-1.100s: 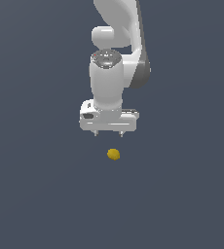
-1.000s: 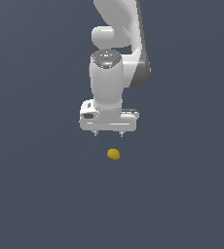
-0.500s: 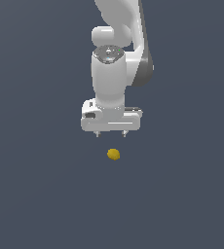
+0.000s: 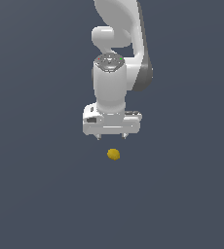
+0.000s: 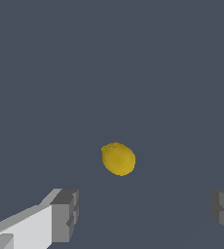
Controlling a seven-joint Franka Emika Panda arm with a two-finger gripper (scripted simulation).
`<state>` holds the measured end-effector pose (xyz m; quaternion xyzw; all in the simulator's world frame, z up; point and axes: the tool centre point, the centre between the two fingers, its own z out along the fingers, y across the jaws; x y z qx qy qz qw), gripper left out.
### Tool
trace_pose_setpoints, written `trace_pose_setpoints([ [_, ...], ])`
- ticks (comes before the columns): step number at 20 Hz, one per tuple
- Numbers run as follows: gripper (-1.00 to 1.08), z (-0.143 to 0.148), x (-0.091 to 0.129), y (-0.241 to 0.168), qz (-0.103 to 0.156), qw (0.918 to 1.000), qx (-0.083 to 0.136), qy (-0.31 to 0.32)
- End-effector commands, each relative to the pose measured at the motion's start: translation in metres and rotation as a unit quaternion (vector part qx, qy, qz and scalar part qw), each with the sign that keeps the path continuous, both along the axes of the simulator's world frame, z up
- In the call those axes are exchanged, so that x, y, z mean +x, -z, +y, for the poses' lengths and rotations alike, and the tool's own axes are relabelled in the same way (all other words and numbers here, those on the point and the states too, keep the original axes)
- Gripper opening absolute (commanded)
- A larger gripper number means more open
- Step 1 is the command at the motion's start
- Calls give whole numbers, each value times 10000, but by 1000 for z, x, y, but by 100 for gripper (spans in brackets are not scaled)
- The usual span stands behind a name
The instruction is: Pick up the object and move it to a goal position.
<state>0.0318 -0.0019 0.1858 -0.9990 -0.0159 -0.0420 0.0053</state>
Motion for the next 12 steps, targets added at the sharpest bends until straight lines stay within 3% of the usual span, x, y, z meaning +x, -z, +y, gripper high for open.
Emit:
trace_pose_setpoints([
  [1, 100, 1, 0, 13, 54, 9999, -19, -101],
  [12, 100, 8, -1, 91, 352, 9967, -91, -729],
])
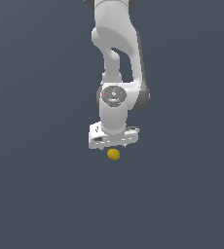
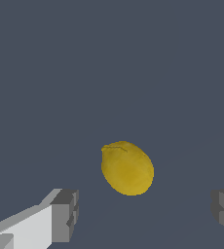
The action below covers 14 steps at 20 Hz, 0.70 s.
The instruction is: Pick up the object and move it to a goal position.
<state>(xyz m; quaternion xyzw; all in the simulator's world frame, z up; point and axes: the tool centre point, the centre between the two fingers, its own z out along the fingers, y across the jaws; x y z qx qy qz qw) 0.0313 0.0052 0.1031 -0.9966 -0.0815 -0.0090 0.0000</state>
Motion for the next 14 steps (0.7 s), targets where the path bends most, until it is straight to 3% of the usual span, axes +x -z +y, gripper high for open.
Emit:
trace_pose_setpoints([
  [1, 100, 1, -1, 13, 44, 9999, -6, -108],
  [14, 100, 2, -2, 38, 89, 9998, -9, -192],
])
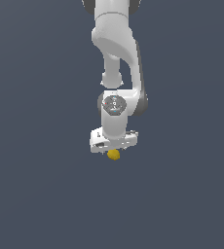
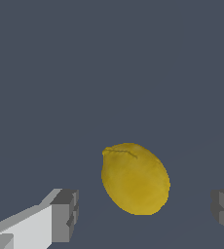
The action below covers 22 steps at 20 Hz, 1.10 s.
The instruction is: Pick up the object and move it to a goal position.
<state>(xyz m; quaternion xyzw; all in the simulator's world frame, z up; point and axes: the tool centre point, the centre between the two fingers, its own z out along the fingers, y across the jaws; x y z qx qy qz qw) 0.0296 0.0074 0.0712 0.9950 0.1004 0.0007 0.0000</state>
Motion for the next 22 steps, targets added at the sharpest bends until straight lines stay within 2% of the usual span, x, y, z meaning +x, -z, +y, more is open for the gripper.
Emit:
trace_pose_setpoints([
  [1, 100, 0, -1, 11, 7, 10000, 0, -5],
  [6, 100, 0, -1, 36, 7, 10000, 0, -13],
  [11, 100, 0, 0, 43, 7, 10000, 0, -13],
  [12, -100, 0, 0, 43, 7, 10000, 0, -13],
  [22, -100, 0, 0, 43, 7, 10000, 0, -13],
])
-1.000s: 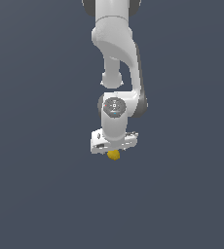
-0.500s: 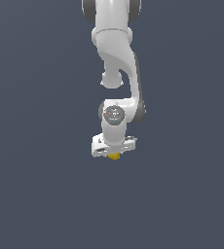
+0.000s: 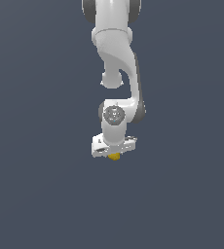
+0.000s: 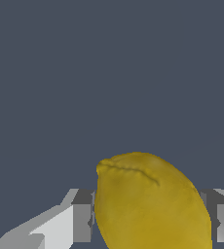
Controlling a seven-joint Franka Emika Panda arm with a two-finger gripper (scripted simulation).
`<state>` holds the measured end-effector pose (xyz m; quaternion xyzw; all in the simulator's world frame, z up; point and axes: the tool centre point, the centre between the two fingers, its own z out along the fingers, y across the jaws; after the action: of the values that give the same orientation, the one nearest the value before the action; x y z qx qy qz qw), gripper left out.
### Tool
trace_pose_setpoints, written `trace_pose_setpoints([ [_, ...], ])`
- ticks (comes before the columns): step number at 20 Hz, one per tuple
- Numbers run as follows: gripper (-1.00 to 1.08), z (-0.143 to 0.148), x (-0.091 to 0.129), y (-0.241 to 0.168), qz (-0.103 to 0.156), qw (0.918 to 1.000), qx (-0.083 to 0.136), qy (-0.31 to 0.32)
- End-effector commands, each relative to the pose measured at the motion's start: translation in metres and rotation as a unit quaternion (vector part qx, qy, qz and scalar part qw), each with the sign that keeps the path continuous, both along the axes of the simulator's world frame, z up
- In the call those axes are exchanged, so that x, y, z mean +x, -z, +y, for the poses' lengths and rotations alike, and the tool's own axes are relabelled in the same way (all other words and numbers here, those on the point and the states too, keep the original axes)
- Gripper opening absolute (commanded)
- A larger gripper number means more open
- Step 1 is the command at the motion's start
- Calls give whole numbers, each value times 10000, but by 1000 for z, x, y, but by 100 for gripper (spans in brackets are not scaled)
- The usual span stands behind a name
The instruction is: Pick up the object and move it to a goal position.
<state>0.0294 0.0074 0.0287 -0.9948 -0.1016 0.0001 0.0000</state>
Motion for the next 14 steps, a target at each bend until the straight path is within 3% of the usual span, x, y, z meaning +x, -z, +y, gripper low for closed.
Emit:
trace_pose_setpoints([
  [1, -100, 0, 0, 0, -1, 10000, 0, 0],
  [8, -100, 3, -9, -2, -1, 10000, 0, 0],
  [14, -100, 9, -30, -5, -1, 10000, 0, 0],
])
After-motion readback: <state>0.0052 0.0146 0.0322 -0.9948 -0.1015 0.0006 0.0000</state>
